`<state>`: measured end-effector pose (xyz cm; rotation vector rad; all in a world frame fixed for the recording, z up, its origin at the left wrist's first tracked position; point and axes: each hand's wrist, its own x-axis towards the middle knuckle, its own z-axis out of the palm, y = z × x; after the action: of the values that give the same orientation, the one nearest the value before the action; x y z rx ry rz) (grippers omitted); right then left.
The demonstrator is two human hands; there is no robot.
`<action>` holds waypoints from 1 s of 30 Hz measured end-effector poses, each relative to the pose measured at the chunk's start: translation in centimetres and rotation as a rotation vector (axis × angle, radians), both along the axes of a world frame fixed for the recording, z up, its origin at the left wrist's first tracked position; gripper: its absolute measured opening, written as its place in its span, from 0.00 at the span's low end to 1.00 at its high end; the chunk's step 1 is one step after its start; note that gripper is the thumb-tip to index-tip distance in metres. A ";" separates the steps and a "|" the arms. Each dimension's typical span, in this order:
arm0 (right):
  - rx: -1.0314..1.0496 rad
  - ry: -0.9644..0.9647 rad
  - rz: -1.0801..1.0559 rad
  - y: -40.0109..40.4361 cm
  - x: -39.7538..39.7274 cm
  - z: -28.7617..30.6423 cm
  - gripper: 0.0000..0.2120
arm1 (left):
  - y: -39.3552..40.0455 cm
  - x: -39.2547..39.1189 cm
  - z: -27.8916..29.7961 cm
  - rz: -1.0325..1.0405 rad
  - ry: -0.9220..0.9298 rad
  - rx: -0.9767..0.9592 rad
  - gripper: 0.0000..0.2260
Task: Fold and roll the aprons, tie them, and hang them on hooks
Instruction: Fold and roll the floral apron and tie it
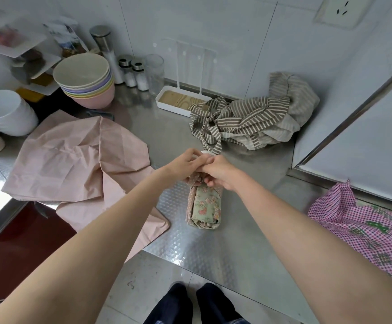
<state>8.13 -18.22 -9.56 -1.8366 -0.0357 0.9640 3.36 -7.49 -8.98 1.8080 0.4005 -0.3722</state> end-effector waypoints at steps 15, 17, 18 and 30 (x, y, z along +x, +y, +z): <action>0.180 0.162 -0.423 -0.2 0.0 -0.6 0.10 | 0.9 0.1 -2.1 0.387 0.138 -0.508 0.08; 0.265 0.203 -0.496 -0.1 -0.1 -0.5 0.08 | 1.0 0.0 -2.1 0.354 0.157 -0.495 0.07; 0.300 0.217 -0.511 -0.2 -0.2 -0.4 0.07 | 1.0 0.0 -2.2 0.346 0.168 -0.491 0.07; 0.399 0.149 -0.199 -1.9 -0.4 -0.2 0.07 | 0.0 0.1 -3.3 0.592 0.178 -0.410 0.10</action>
<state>7.69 -20.10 -9.78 -1.3726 0.0434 0.8791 3.50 -7.46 -12.27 1.1911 0.8876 -0.1780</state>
